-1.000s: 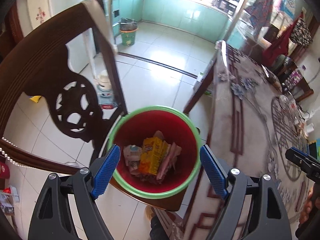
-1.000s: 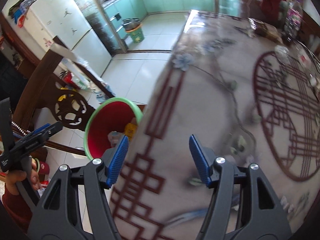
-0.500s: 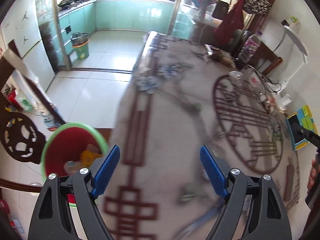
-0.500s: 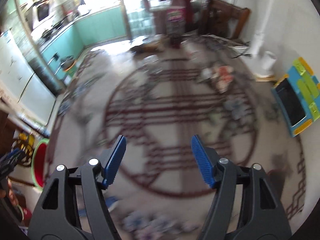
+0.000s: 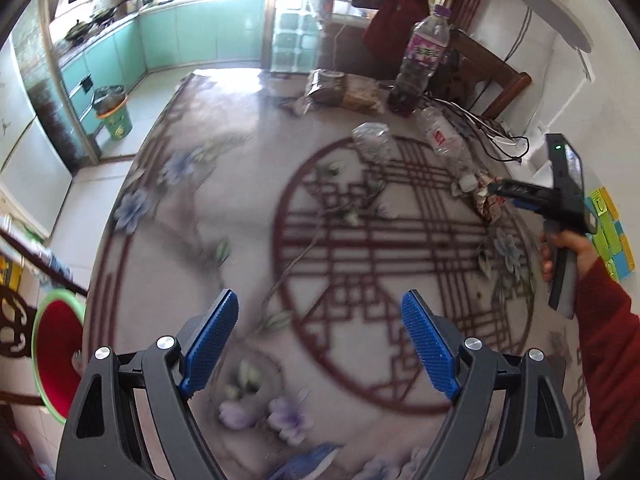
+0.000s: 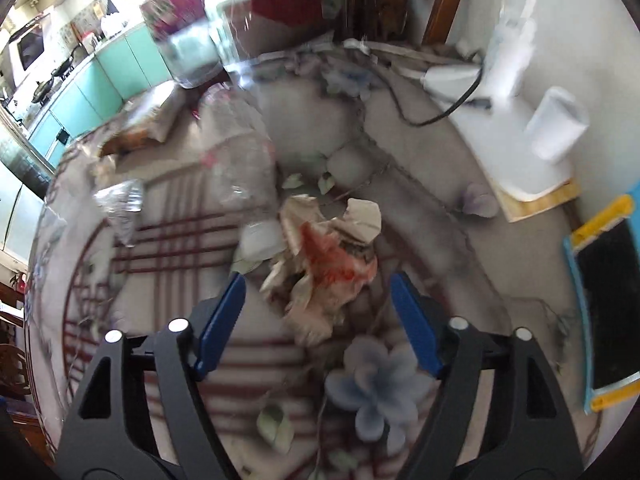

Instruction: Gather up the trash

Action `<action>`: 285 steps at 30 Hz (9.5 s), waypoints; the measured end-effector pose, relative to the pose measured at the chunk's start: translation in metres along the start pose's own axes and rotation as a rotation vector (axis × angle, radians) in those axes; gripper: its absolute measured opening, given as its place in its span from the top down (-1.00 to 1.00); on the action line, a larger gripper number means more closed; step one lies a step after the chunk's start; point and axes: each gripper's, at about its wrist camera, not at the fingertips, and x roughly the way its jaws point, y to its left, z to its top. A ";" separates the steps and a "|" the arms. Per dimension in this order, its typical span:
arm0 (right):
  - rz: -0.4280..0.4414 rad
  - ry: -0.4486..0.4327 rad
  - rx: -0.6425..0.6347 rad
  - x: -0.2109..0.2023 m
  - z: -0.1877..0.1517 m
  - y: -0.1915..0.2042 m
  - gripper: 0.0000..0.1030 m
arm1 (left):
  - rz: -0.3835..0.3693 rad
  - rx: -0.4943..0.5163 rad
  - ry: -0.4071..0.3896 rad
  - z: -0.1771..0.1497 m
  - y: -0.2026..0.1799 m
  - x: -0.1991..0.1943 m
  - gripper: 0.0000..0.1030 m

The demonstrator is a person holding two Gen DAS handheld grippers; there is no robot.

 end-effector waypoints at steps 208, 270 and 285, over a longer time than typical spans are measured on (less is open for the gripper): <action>0.454 -0.060 -0.433 -0.205 -0.233 0.423 -0.08 | 0.166 -0.281 -0.163 -0.100 0.290 -0.124 0.67; 0.270 -0.687 -0.364 -0.334 -0.221 0.282 -0.93 | 0.365 -0.308 -0.561 -0.081 0.150 -0.233 -0.85; 0.300 -0.692 -0.383 -0.342 -0.216 0.238 -0.93 | 0.373 -0.273 -0.568 -0.081 0.084 -0.234 -0.85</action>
